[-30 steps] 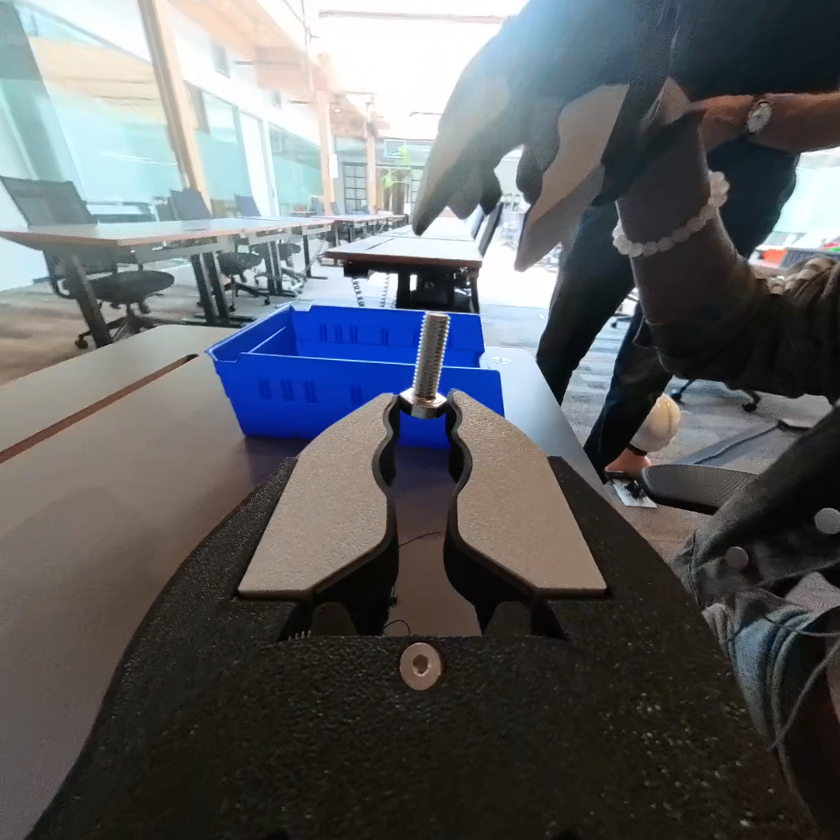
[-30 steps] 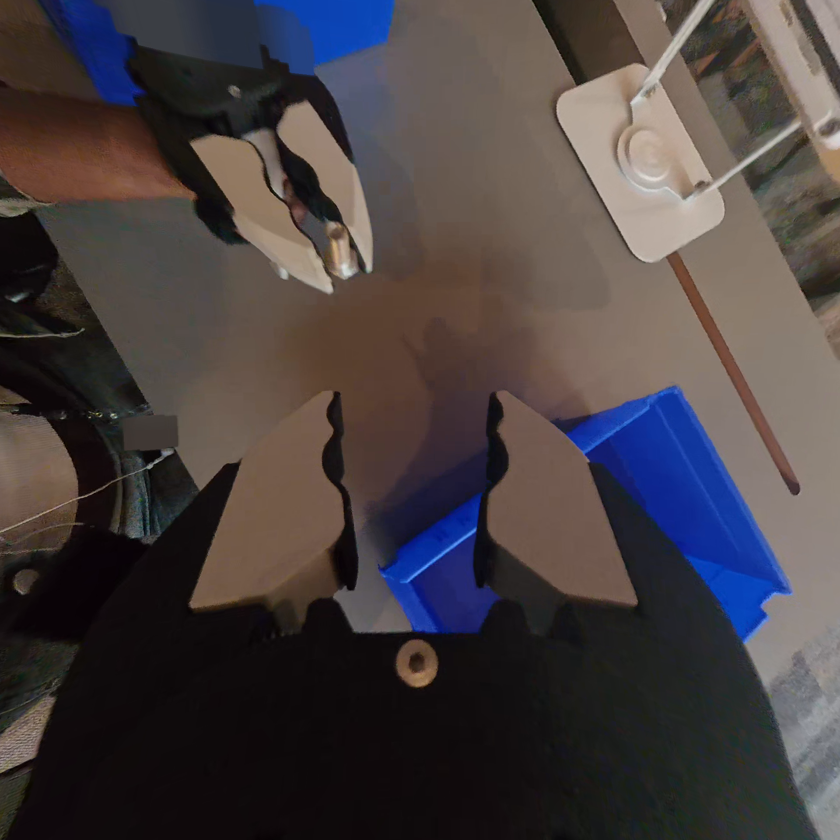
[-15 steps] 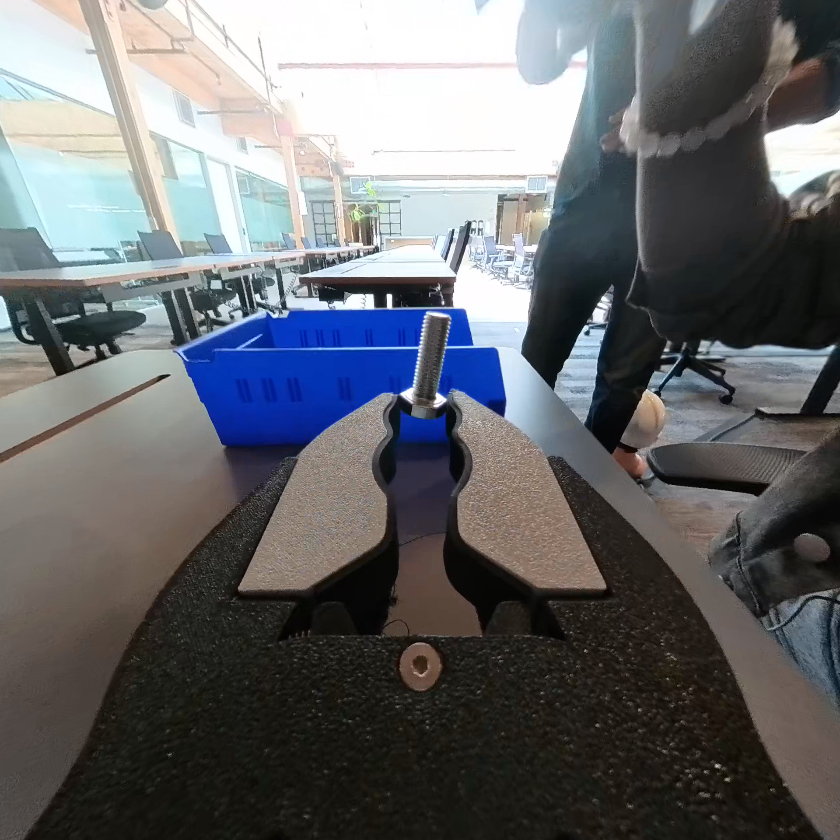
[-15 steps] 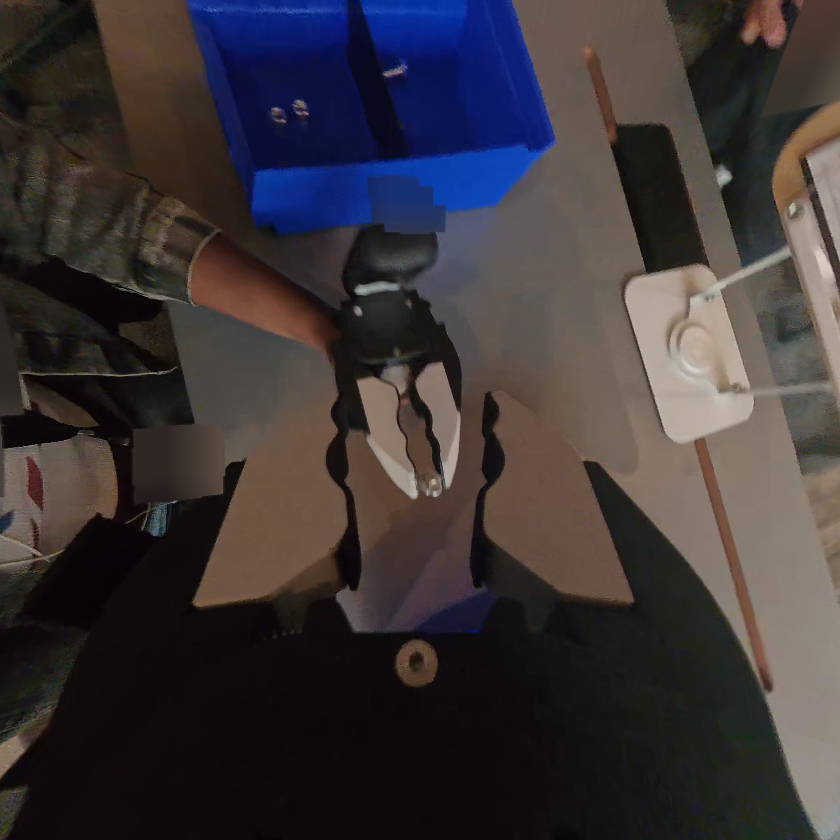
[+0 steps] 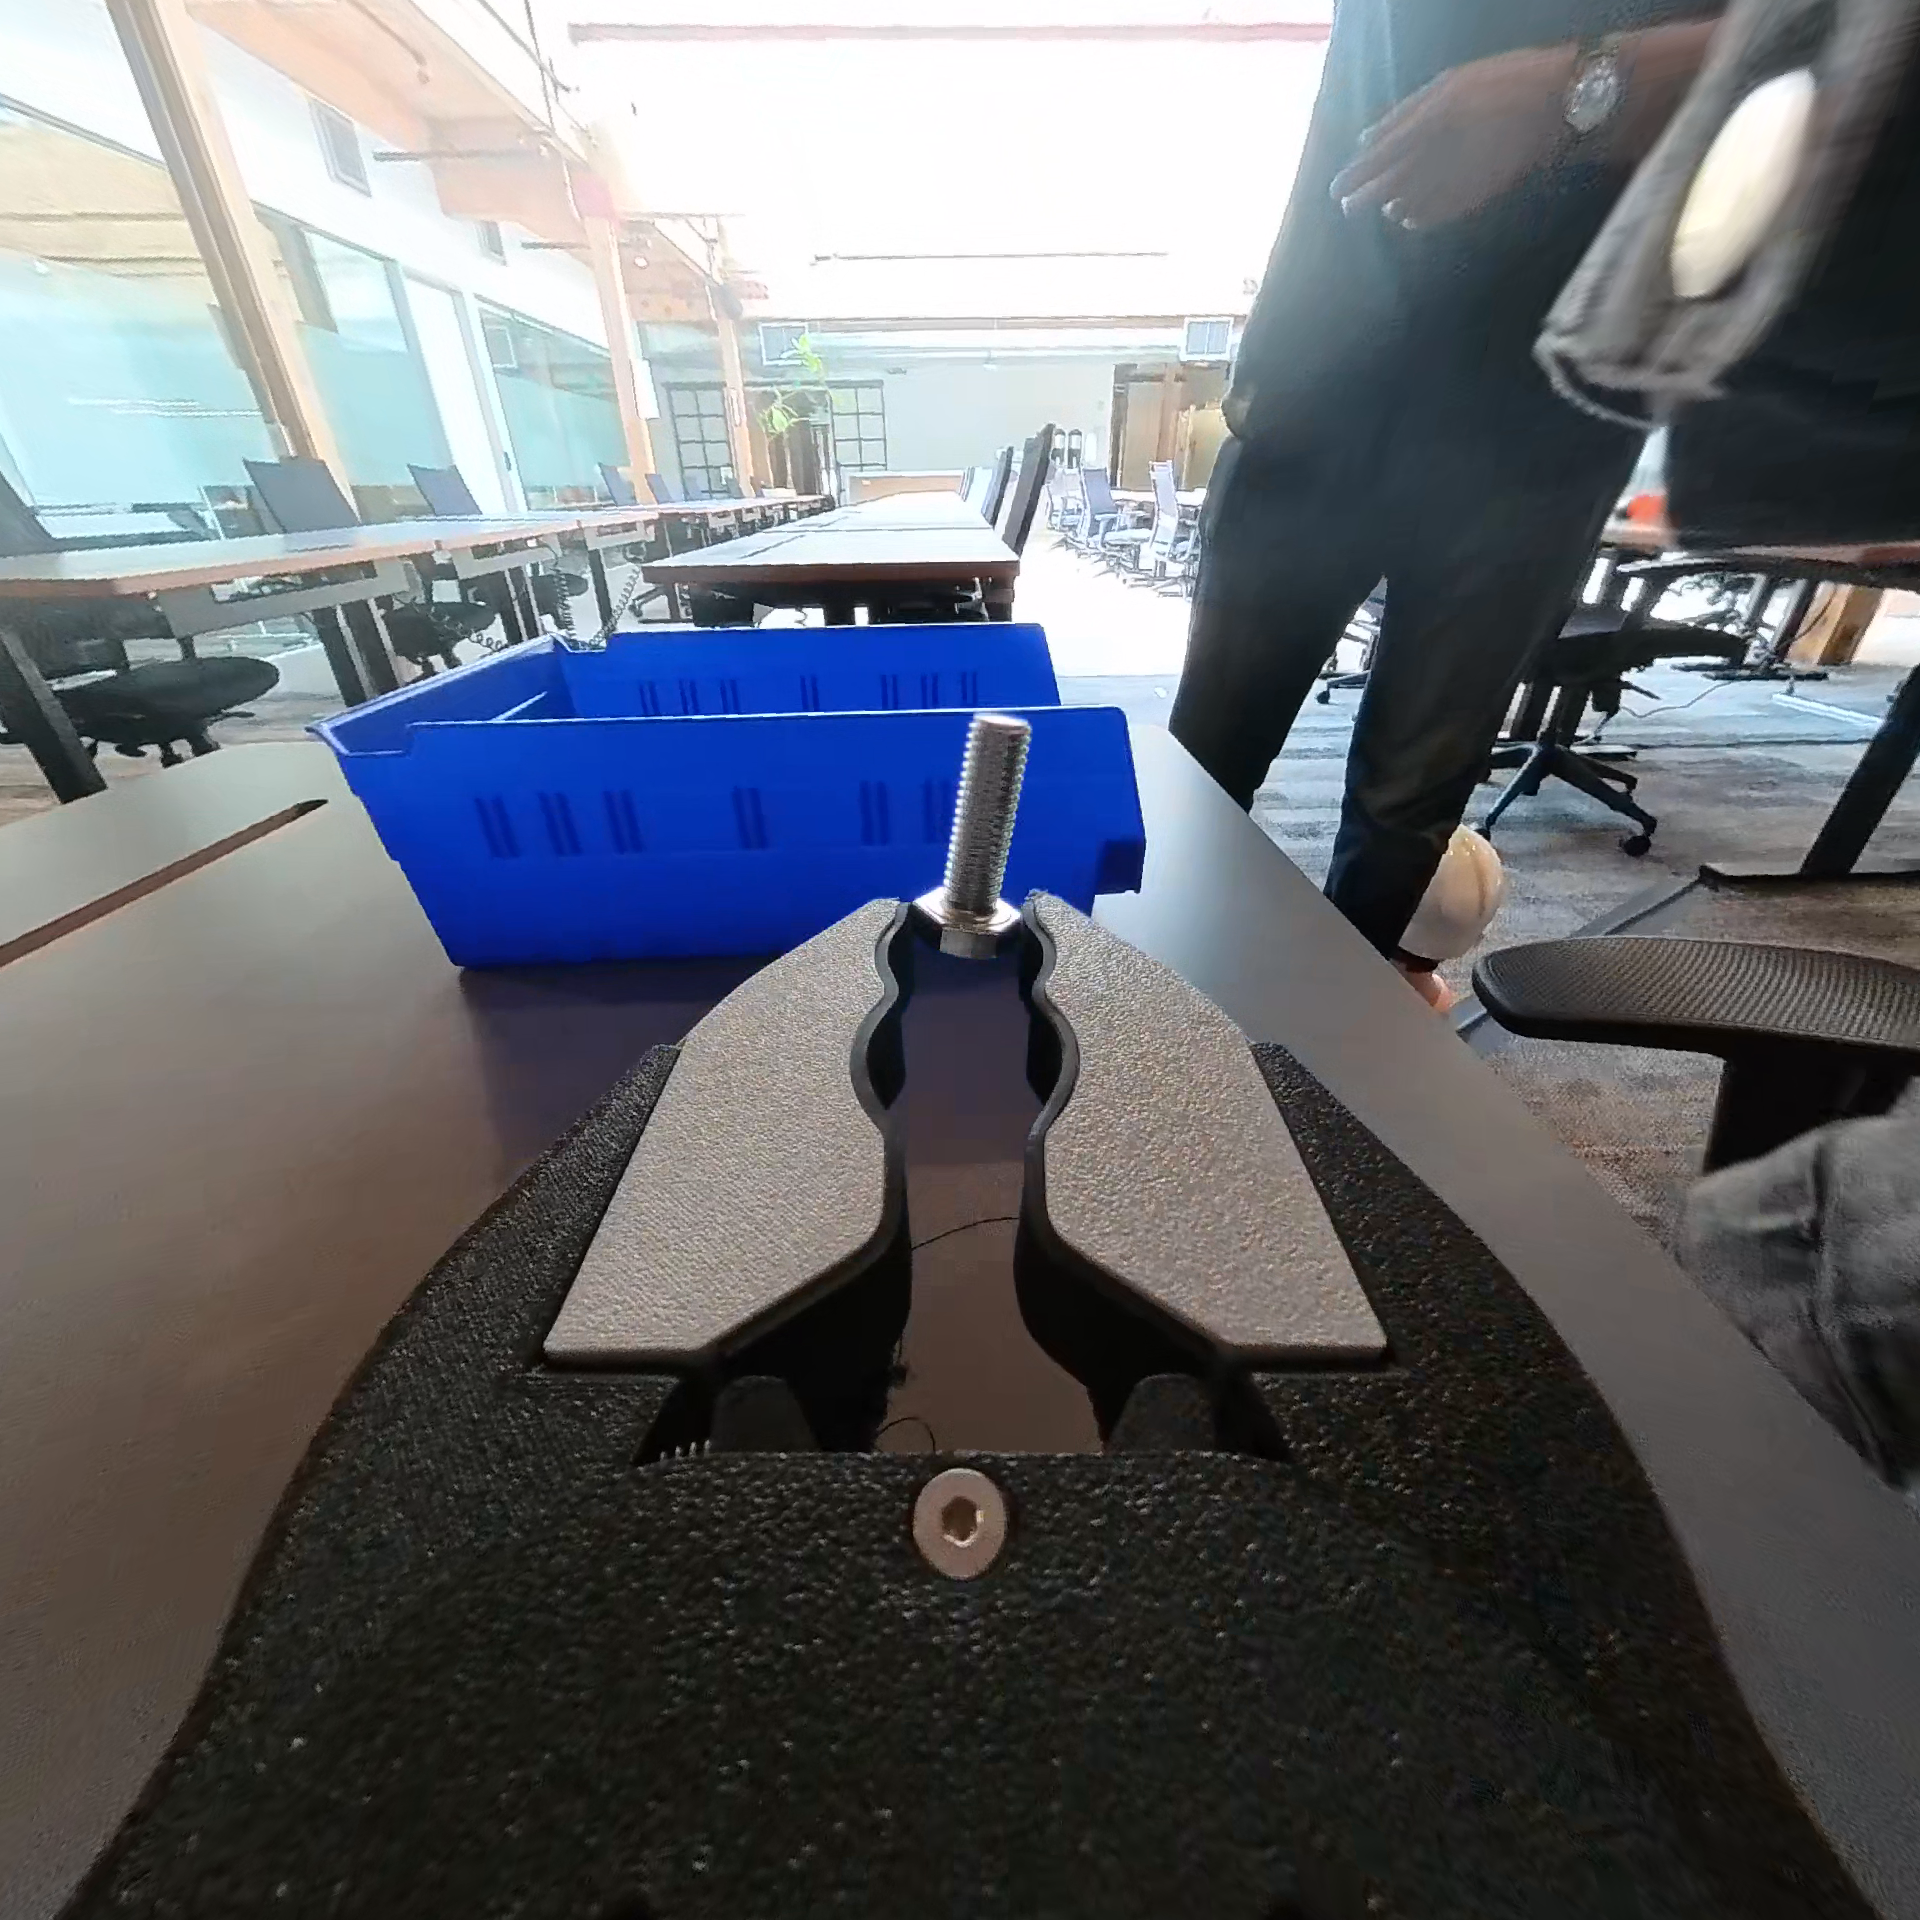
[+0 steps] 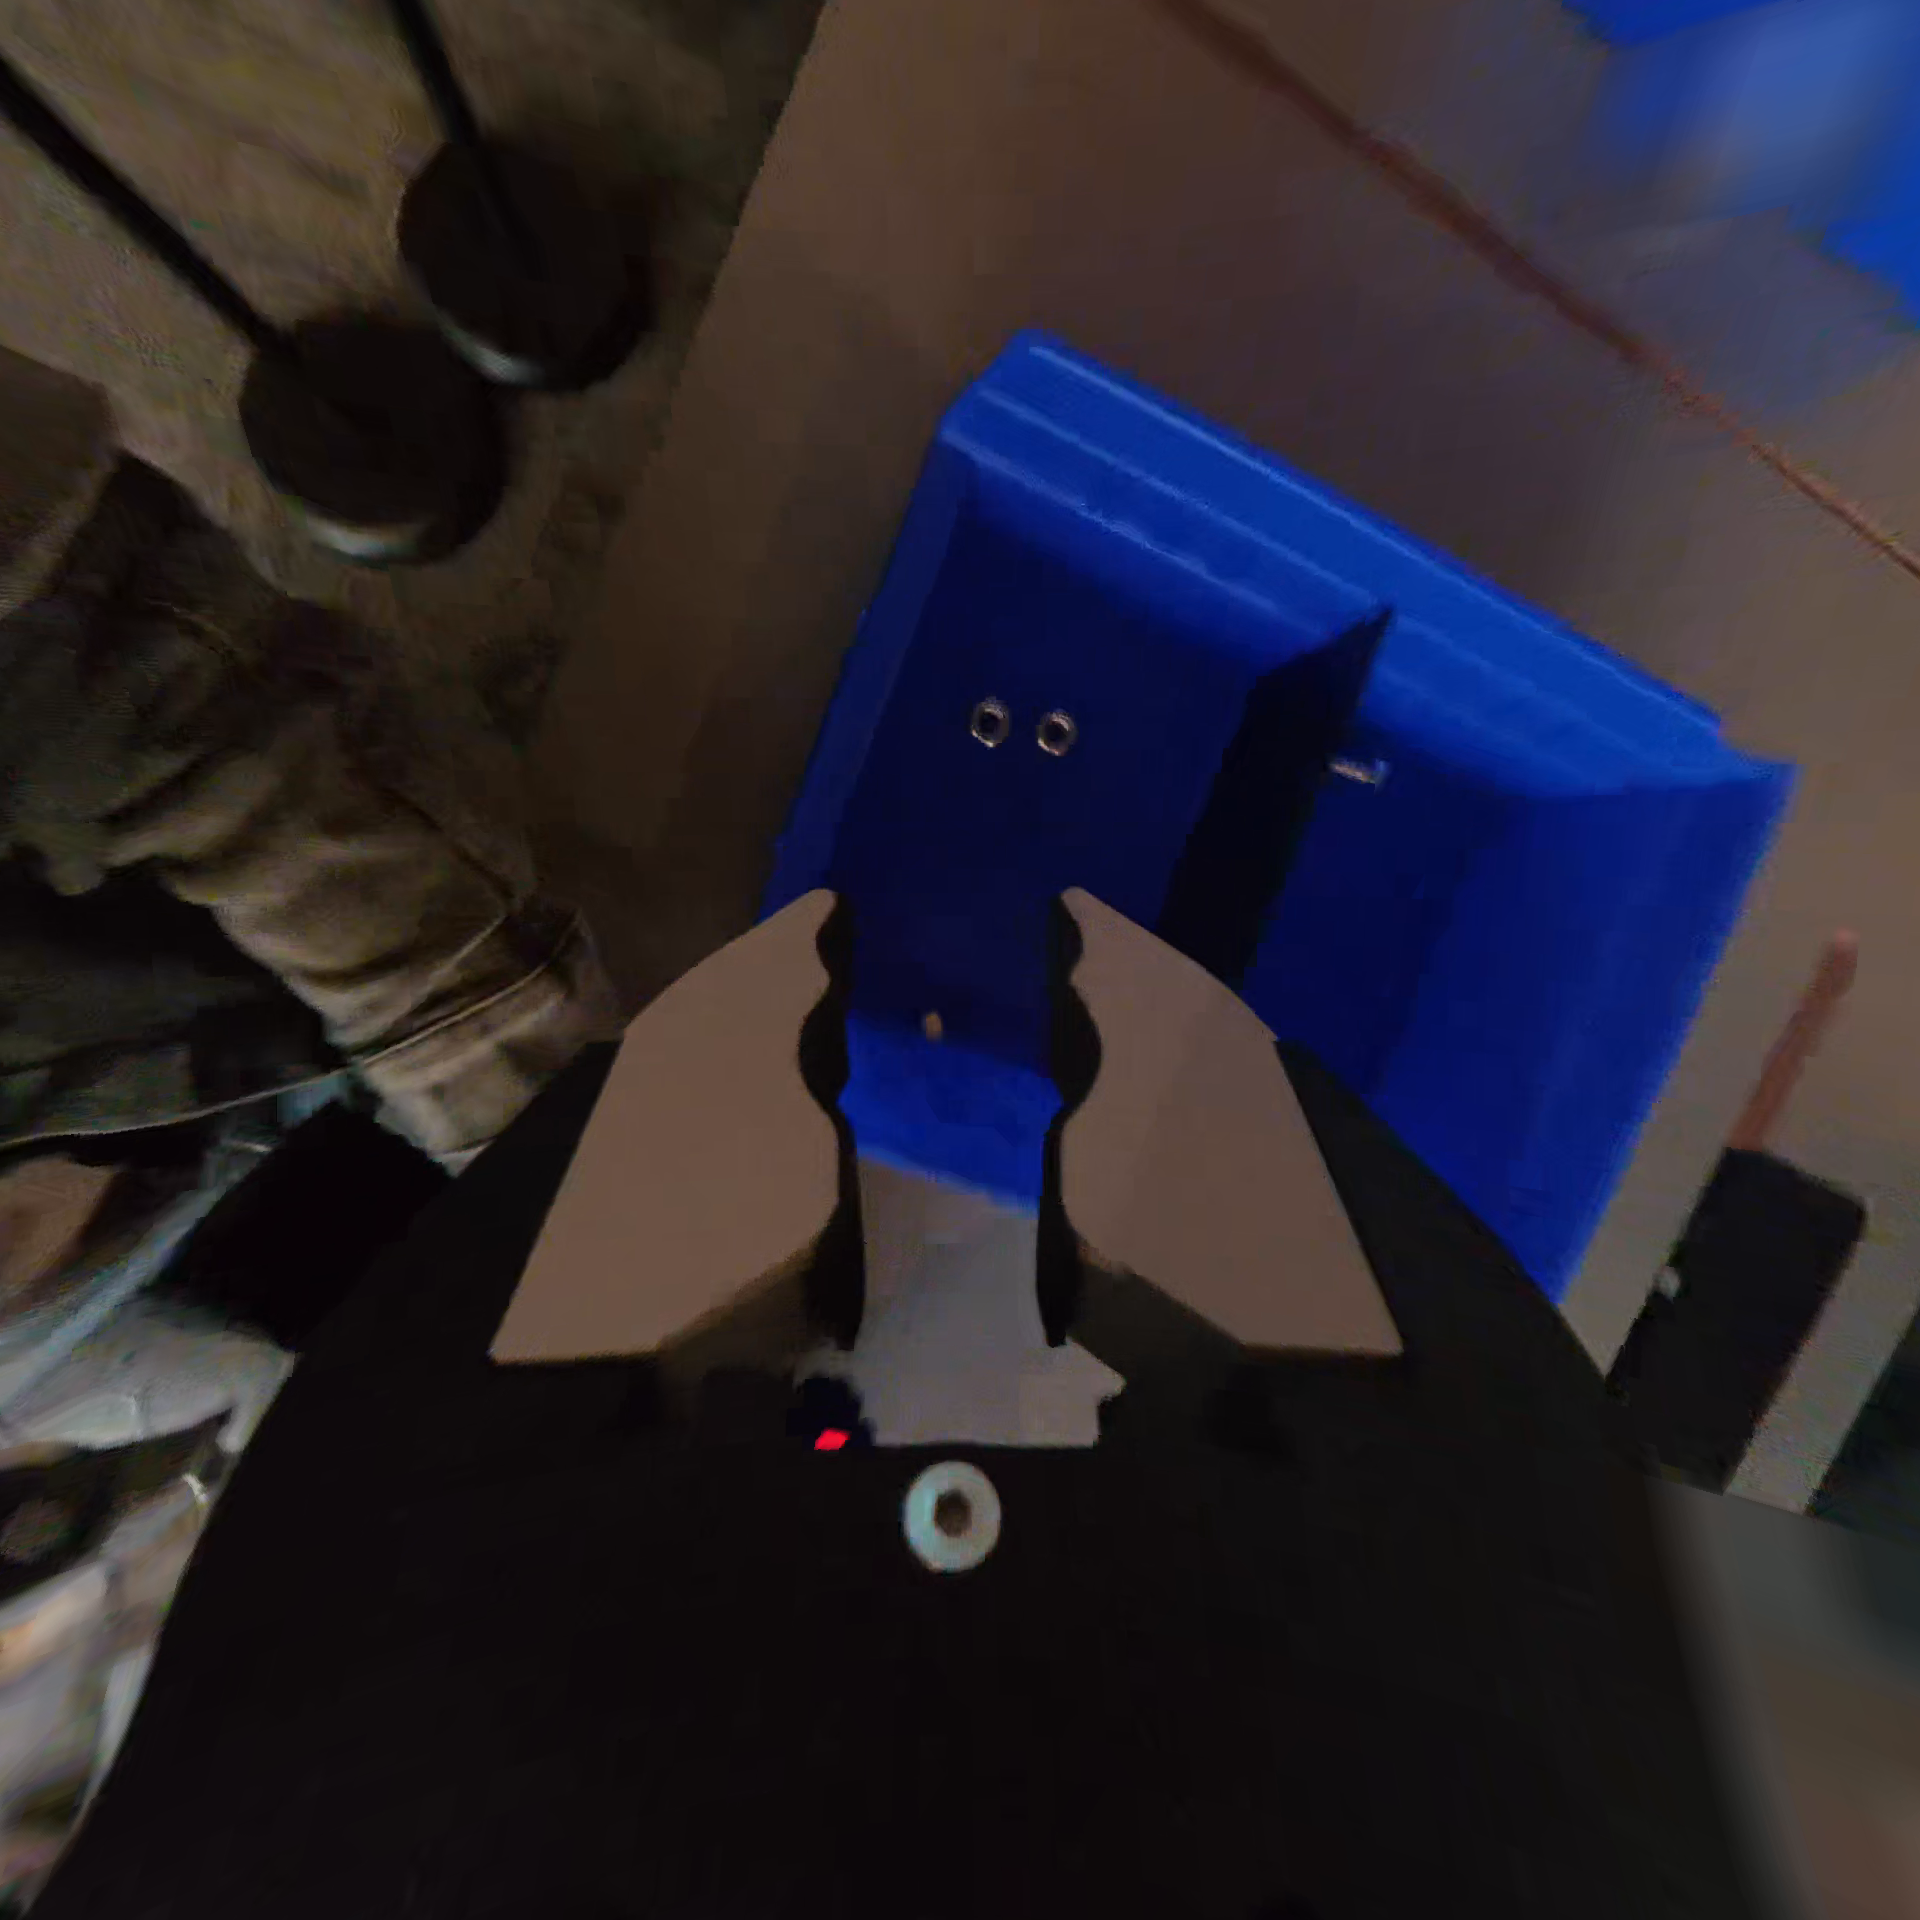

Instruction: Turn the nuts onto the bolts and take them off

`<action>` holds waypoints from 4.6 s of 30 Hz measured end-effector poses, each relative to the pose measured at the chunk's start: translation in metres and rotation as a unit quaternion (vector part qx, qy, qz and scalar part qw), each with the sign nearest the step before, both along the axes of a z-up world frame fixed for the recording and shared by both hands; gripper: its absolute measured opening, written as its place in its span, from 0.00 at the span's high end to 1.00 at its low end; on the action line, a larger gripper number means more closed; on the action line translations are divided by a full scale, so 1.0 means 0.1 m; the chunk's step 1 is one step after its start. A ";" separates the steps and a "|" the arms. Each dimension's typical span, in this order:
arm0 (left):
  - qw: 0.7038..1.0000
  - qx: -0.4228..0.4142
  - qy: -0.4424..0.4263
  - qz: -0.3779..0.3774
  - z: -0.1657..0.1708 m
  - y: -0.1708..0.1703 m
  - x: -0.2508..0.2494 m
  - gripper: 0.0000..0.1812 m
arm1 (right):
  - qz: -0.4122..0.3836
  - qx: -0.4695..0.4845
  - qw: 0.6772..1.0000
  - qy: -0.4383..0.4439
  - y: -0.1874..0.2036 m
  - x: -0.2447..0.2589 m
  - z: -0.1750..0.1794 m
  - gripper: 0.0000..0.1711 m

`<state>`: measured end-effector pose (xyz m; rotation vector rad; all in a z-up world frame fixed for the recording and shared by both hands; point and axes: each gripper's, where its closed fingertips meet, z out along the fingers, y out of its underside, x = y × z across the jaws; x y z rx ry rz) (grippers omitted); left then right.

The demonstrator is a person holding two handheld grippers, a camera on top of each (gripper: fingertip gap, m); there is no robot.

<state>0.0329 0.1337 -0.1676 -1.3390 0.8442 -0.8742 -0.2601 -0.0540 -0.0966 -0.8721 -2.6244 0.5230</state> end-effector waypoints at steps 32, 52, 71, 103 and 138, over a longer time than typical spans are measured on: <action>1.000 -0.006 -0.008 0.006 0.01 0.01 -0.05 0.90 | 0.219 0.134 0.957 -0.131 -0.04 -0.94 -1.74 0.89; 1.000 -0.005 -0.004 0.017 0.00 0.04 -0.05 0.90 | 0.147 0.110 0.983 -0.022 0.60 0.33 0.21 0.90; 1.000 -0.008 -0.002 0.030 0.00 0.07 -0.06 0.90 | -0.018 0.102 0.992 -0.067 1.97 2.41 0.21 0.90; 0.999 -0.029 -0.027 0.018 0.03 0.06 -0.09 0.90 | 0.082 0.142 0.981 -0.101 1.90 2.68 -0.41 0.90; 0.995 -0.035 -0.073 0.056 0.12 0.07 -0.22 0.90 | -0.188 0.028 0.976 -0.111 2.04 2.61 -0.38 0.90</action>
